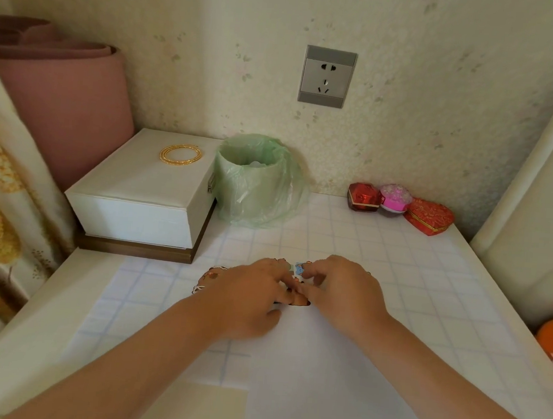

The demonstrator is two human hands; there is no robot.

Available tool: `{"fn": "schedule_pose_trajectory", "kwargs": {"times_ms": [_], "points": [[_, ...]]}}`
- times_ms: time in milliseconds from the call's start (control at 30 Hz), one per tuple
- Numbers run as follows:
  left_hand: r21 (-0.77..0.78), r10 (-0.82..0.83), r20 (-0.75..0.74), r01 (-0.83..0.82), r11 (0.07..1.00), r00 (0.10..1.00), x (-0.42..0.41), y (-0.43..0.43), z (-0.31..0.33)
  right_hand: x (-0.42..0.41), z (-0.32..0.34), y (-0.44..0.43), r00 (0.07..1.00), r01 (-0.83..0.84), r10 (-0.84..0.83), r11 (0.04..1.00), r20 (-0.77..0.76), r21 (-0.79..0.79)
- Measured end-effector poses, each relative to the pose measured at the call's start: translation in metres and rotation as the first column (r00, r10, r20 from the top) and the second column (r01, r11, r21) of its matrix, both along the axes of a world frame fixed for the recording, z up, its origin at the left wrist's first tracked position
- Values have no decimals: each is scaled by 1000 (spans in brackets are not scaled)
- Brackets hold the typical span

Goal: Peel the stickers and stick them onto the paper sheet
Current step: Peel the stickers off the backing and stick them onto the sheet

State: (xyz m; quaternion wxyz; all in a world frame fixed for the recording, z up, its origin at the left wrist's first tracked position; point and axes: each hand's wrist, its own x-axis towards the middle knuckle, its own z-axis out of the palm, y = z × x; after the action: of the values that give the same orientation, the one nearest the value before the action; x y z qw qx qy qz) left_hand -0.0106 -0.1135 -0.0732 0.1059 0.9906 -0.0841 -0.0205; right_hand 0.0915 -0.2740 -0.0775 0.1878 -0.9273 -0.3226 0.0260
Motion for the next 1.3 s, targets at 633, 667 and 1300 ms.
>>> {"fn": "schedule_pose_trajectory", "kwargs": {"times_ms": [633,667,1300], "points": [[85,14,270,-38,996,963,-15,-4,-45,-16,-24,-37,867,-285,293,955,403,-82],[92,11,275,-38,995,961,-16,-3,-46,-16,-25,-40,863,-293,302,952,406,-86],[31,-28,327,19,999,945,-24,-3,-34,-21,-25,-45,857,-334,344,938,384,-94]]}}
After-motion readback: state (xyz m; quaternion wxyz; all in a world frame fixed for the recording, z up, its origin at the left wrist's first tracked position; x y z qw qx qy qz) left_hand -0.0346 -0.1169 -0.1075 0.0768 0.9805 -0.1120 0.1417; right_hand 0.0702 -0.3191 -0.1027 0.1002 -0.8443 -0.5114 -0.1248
